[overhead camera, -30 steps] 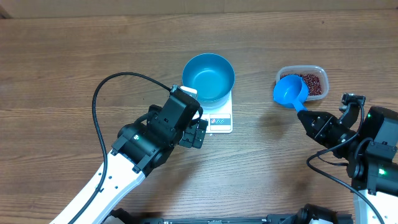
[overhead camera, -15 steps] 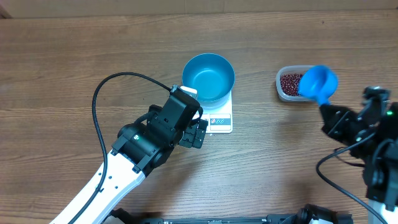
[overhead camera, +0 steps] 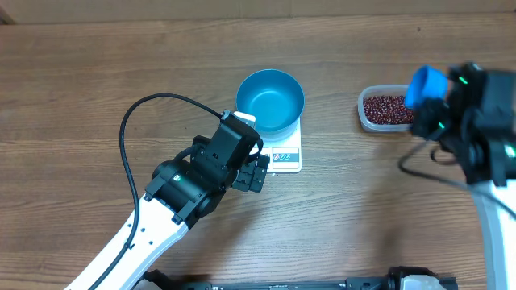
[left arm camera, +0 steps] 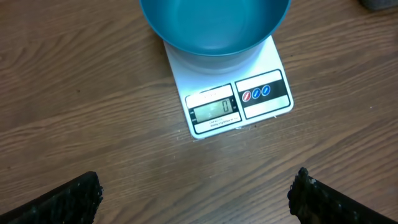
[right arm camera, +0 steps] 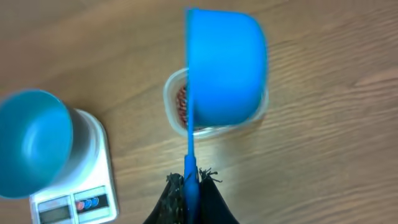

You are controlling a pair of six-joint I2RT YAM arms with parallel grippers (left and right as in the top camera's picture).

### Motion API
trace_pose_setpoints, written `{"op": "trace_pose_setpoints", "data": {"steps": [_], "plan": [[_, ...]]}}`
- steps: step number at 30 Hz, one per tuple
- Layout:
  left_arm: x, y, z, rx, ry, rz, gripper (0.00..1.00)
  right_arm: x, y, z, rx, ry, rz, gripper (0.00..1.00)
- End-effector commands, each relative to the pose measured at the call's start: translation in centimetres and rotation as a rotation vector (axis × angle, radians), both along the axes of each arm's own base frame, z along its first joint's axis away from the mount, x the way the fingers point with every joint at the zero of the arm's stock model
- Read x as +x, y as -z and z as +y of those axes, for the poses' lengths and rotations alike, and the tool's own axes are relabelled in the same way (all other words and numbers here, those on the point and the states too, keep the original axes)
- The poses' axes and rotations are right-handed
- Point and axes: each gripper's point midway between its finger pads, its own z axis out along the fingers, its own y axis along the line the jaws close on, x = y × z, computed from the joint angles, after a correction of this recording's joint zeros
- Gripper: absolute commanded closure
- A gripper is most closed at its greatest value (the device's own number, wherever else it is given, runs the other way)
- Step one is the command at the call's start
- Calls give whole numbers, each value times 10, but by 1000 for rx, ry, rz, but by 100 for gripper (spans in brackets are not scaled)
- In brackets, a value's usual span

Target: Scoop item into bowl and weigh 150g on scale

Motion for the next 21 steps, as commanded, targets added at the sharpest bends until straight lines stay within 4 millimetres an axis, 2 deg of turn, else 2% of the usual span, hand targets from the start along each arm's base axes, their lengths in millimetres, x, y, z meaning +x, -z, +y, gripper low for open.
{"op": "trace_pose_setpoints", "data": {"steps": [1, 5, 12, 21], "plan": [[4, -13, 1, -21, -11, -34, 0, 28, -13, -5, -115, 71, 15, 96], [4, -13, 1, -22, -11, -34, 0, 46, -7, -2, -93, 104, 40, 96], [4, -13, 1, -21, -11, -33, 1, 37, -3, -9, -134, 117, 79, 96], [4, -13, 1, -21, -11, -33, 0, 42, -4, -17, -197, 111, 77, 96]]}}
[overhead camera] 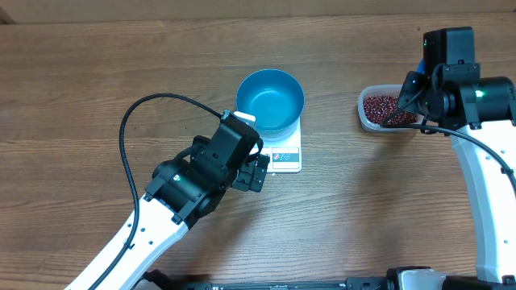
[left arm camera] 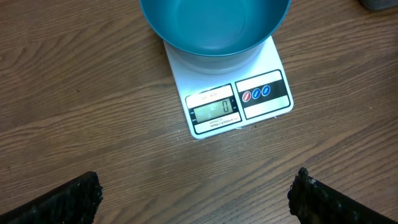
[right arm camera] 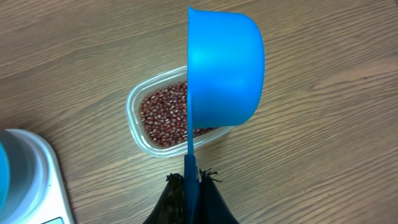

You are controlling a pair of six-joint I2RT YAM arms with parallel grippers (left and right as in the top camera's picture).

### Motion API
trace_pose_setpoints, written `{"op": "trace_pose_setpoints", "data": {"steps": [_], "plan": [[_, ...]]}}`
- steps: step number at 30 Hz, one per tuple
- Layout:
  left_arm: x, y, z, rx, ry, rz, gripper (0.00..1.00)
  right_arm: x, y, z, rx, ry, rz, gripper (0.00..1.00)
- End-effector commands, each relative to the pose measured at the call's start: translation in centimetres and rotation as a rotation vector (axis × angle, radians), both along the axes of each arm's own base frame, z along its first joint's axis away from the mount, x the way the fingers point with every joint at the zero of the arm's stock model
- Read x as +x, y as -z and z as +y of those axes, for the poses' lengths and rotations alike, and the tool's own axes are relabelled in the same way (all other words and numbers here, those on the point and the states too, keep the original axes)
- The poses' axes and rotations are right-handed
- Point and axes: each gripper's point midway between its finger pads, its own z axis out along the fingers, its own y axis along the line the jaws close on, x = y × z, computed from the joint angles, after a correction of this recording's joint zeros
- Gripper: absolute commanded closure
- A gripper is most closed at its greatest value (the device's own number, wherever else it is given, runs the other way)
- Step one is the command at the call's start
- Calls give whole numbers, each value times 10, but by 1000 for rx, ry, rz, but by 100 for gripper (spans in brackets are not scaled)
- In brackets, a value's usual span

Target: Scoop item into bowl and weigh 150g on scale

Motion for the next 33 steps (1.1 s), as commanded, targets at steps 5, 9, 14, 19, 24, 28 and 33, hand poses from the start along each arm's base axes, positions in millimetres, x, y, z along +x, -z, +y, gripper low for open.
{"op": "trace_pose_setpoints", "data": {"steps": [5, 9, 14, 19, 24, 28, 33], "plan": [[4, -13, 1, -21, -11, -33, 0, 5, -18, -6, -21, 35, -58, 96], [4, -13, 1, -21, -11, -33, 0, 7, -20, -16, -75, 66, -66, 96], [4, -13, 1, -21, -11, -33, 0, 11, 4, -15, -113, 38, 30, 96], [4, -13, 1, -21, -11, -33, 0, 24, 37, 3, -151, -17, 129, 96], [4, -13, 1, -21, -11, -33, 0, 27, 64, 10, -205, -44, 224, 96], [4, -13, 1, -21, -11, -33, 0, 30, 73, 13, -213, -52, 247, 96], [4, -13, 1, -21, -11, -33, 0, 34, 91, 13, -223, -54, 293, 96]]}}
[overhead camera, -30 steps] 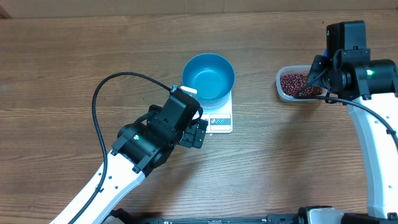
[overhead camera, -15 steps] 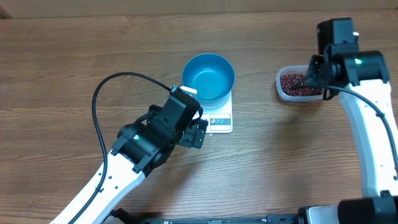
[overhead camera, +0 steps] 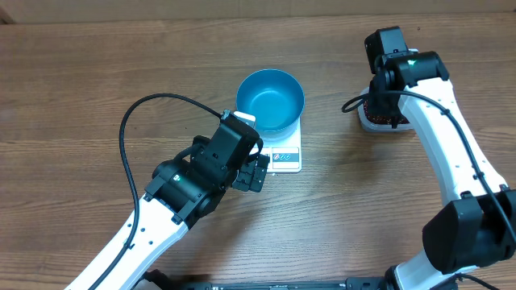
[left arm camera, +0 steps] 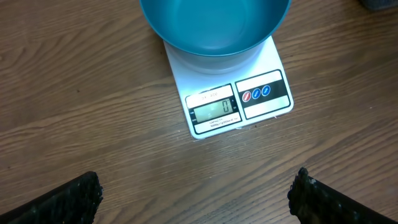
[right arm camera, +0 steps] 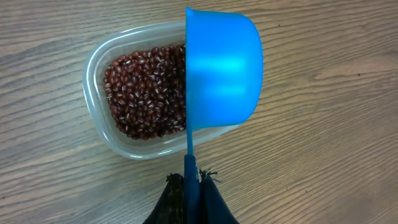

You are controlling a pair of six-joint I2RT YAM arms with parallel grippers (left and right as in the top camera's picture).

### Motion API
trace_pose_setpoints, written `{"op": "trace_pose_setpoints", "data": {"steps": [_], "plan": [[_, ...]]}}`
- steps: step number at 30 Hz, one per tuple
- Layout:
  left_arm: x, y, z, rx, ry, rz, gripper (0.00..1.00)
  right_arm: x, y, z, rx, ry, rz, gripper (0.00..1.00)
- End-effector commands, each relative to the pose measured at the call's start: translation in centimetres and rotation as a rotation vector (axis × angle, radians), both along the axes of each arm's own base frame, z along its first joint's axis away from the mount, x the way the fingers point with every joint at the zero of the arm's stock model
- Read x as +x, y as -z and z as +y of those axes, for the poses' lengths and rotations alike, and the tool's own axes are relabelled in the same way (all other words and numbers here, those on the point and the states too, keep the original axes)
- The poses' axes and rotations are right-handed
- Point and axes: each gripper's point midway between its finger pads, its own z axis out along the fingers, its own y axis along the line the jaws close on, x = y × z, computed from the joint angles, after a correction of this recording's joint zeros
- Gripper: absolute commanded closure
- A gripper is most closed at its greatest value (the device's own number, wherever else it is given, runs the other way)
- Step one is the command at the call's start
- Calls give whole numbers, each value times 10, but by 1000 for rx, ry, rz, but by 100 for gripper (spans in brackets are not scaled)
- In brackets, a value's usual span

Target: Scoop item into bowl and weigh 150g on scale

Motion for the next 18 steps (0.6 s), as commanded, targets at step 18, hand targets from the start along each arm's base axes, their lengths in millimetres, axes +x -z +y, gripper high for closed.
{"op": "trace_pose_setpoints", "data": {"steps": [18], "plan": [[4, -13, 1, -21, -11, -33, 0, 10, 20, -15, -127, -5, 77, 96]]}}
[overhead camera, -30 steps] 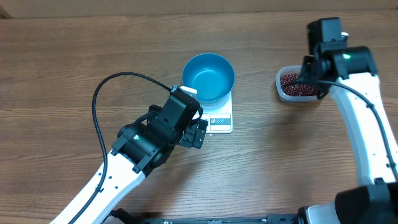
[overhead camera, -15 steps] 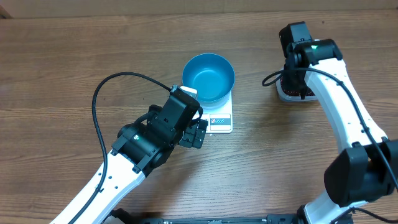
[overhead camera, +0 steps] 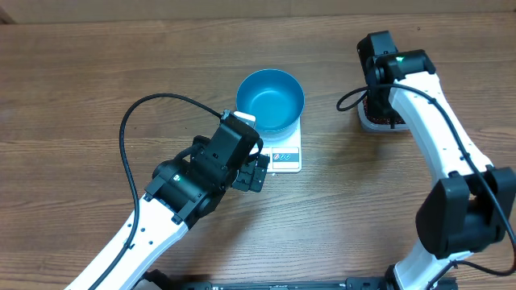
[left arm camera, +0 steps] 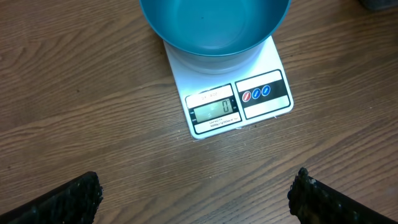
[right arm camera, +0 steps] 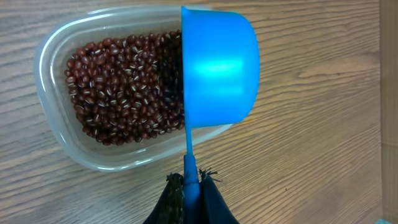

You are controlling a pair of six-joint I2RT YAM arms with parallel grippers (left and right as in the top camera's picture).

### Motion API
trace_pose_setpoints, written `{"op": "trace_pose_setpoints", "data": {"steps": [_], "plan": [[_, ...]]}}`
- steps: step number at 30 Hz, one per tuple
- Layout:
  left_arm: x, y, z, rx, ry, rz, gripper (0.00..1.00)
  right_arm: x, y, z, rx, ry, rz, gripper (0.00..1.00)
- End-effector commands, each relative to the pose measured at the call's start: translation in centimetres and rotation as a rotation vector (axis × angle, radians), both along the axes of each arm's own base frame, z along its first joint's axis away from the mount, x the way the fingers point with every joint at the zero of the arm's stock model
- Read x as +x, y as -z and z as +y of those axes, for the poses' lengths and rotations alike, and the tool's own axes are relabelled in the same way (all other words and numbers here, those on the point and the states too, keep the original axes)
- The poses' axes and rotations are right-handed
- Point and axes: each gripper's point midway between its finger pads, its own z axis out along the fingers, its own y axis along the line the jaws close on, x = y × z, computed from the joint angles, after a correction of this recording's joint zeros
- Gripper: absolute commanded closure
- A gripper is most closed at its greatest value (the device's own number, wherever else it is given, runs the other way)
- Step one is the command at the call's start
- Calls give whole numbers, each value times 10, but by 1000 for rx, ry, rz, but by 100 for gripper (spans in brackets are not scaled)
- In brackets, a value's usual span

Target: Scoop item into bowl and weigh 150g on scale

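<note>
An empty blue bowl stands on the white scale, whose display reads 0. My left gripper hangs open just in front of the scale, nothing between its fingers. A clear tub of red beans sits on the table at the right. My right gripper is shut on the handle of a blue scoop, held on its side above the tub's right half. In the overhead view the right arm covers most of the tub.
The wooden table stretches wide to the left and in front. The left arm's black cable loops over the table to the left of the scale. The table's far edge runs close behind the tub.
My right gripper with the scoop has come closer over the tub, which now lies larger and further left in its wrist view. The left gripper, bowl and scale are unchanged.
At first my right gripper held the scoop high at the right, in blurred motion. Then it was over the table beside the tub. Later it stood above the tub, and now closer still. The left gripper stayed open by the scale, reading 0.
</note>
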Motion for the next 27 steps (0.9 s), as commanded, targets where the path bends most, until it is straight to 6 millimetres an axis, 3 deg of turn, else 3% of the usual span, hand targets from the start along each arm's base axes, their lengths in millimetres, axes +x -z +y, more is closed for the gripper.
{"op": "trace_pose_setpoints", "data": {"steps": [1, 19, 27], "plan": [[4, -13, 1, -21, -11, -33, 0, 8, -4, -1, -18, -16, -11, 96], [4, -13, 1, -21, -11, -33, 0, 16, 0, 2, -6, -58, -11, 96], [4, -13, 1, -21, -11, -33, 1, 11, 45, 14, 56, -71, 121, 96]]}}
